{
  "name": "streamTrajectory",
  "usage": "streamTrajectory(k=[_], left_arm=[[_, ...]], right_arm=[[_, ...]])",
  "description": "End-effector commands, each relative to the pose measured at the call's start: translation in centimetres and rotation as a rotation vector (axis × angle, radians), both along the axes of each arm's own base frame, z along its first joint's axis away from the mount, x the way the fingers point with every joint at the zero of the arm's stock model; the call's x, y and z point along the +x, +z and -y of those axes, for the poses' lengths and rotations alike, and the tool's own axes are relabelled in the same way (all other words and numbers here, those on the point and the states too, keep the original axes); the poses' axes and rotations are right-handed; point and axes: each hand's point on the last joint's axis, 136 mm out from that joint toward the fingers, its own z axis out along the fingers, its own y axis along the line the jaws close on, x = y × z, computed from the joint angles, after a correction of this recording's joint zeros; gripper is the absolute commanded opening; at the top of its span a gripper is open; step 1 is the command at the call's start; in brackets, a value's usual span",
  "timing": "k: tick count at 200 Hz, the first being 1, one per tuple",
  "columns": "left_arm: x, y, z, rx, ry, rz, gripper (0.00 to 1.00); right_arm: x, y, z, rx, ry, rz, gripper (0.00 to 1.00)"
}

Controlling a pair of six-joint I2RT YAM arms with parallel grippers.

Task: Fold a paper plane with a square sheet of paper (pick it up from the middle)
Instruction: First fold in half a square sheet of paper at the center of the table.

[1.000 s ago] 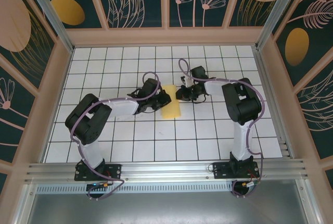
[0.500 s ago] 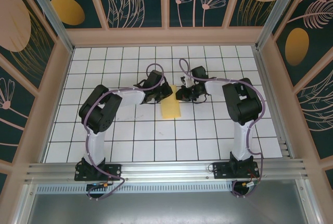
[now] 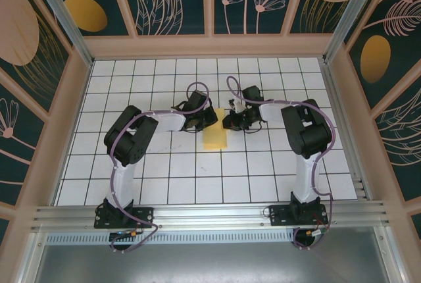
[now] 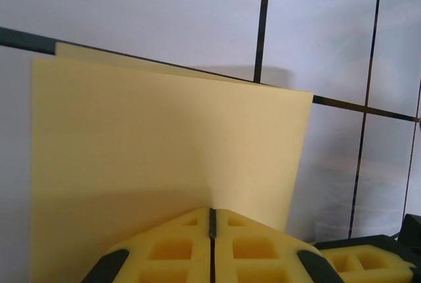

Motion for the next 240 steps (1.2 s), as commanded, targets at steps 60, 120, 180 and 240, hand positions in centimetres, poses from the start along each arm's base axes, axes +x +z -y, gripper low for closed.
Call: streamTrajectory(k=[60,120,180,240], left_arm=[[-0.3,-1.7,-0.9,0.066,-0.009,-0.03,0.08],[0.3,2.3,0.3,-0.008,-0.047,0.05,0.13],[-0.3,3.6,1.3,-0.083,-0.084,0.064,0.18],[-1.0,0.0,0.5,-0.019,-0.077,-0.016,0.14]], right_arm=[[-3.8,1.7,-0.4,0.064,0.025,-0.055,0.07],[-3.4,-0.1,-0.3,0.014,-0.006,-0.083,0.07],[-3.5,-1.7,0.3,-0.046,-0.03,-0.115,0.07],[-3.6,-0.3,-0.3,-0.023,-0.011,-0.088,0.07]])
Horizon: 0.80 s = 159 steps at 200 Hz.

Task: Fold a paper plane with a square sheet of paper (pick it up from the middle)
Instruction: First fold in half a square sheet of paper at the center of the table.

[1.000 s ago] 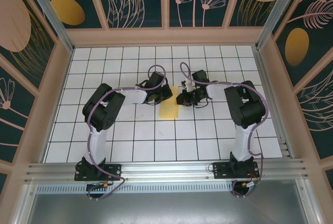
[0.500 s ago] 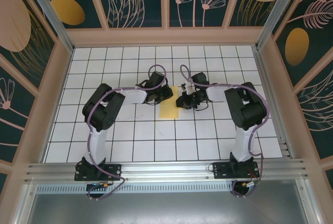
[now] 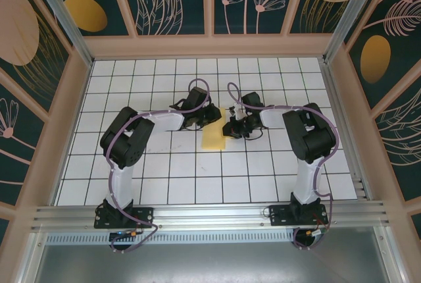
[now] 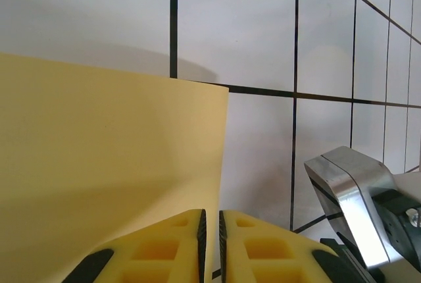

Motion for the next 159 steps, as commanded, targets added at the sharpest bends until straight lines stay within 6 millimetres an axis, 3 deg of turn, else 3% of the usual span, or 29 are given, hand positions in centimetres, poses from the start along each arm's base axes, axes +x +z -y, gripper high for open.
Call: streamTrajectory(k=[1,28,58,159], left_arm=[[-0.8,-2.8,-0.7,0.054,-0.008,-0.062,0.13],[-0.9,-4.1,-1.4,0.095,0.009,-0.084,0.12],[-1.0,-5.1,-2.0,0.134,0.021,-0.099,0.12],[-1.1,-6.3,-3.1,0.197,0.051,-0.116,0.11]], right_arm=[[-0.1,0.0,-0.3,-0.024,0.009,0.006,0.07],[-0.2,1.6,-1.0,0.007,0.024,0.039,0.07],[-0.8,2.1,-1.5,0.008,0.039,0.041,0.07],[-4.8,-0.7,-1.1,-0.052,0.066,-0.052,0.07]])
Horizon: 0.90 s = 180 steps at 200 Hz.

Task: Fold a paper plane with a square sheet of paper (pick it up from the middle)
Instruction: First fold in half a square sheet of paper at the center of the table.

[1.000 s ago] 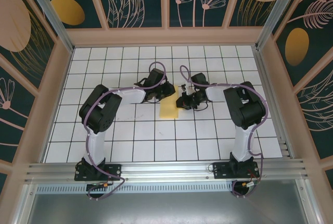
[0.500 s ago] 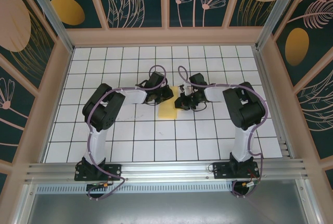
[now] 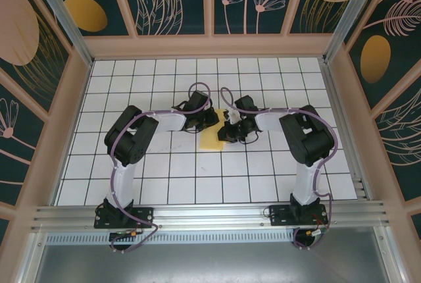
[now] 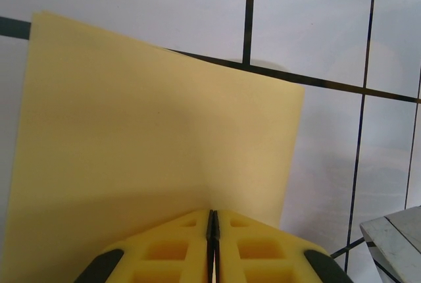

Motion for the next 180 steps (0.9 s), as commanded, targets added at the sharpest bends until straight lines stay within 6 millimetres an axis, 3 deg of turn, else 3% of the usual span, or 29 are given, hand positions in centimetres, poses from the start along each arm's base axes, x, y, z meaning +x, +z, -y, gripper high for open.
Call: streamTrajectory(k=[1,45,90,108,136,156,180], left_arm=[[-0.9,-3.5,-2.1,0.122,0.025,-0.068,0.11],[-0.9,-3.9,-2.3,0.135,0.032,-0.074,0.11],[-0.9,-3.8,-2.2,0.13,0.028,-0.069,0.11],[-0.8,-3.5,-2.1,0.121,0.024,-0.063,0.11],[-0.7,-3.1,-1.9,0.112,0.022,-0.056,0.11],[-0.7,-3.2,-1.9,0.111,0.022,-0.058,0.11],[-0.8,-3.1,-1.9,0.106,0.023,-0.06,0.11]], right_arm=[[-2.5,-0.7,0.7,-0.04,0.013,-0.057,0.07],[-5.0,-0.2,1.1,-0.044,0.037,-0.08,0.07],[-5.4,0.0,1.8,-0.066,0.023,-0.075,0.07],[-3.7,1.9,1.5,-0.025,-0.01,-0.015,0.06],[0.8,5.3,1.5,0.045,-0.117,0.105,0.07],[3.6,4.6,2.2,0.02,-0.184,0.114,0.06],[5.2,3.3,1.8,-0.004,-0.189,0.099,0.06]])
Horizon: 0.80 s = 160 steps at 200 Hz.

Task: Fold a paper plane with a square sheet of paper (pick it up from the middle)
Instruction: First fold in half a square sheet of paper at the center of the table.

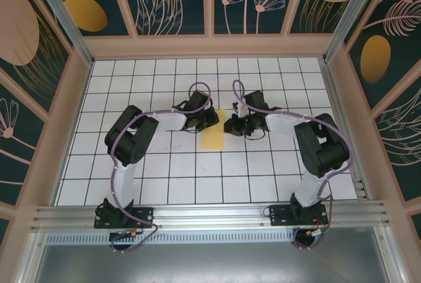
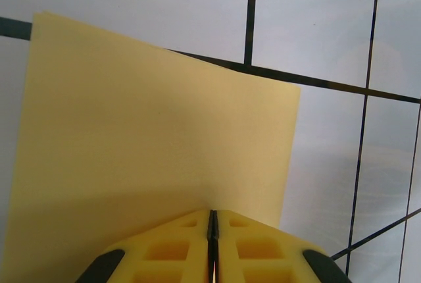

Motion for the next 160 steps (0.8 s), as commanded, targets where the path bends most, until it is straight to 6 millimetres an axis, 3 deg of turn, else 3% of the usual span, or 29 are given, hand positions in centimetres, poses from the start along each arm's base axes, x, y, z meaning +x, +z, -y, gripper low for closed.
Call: streamTrajectory(k=[1,29,71,160], left_arm=[[-0.8,-3.1,-1.9,0.1,0.021,-0.055,0.11],[-0.8,-3.2,-1.9,0.101,0.021,-0.057,0.1],[-0.8,-3.4,-1.9,0.101,0.025,-0.062,0.1],[-1.0,-4.1,-2.3,0.116,0.04,-0.078,0.1]], right_arm=[[2.4,-0.9,-0.4,-0.019,-0.037,0.009,0.06],[3.2,-1.7,-1.1,-0.021,-0.024,-0.005,0.05],[2.5,-3.1,-1.4,-0.036,-0.006,-0.045,0.05],[-2.6,-4.5,-0.4,-0.079,0.064,-0.137,0.05]])
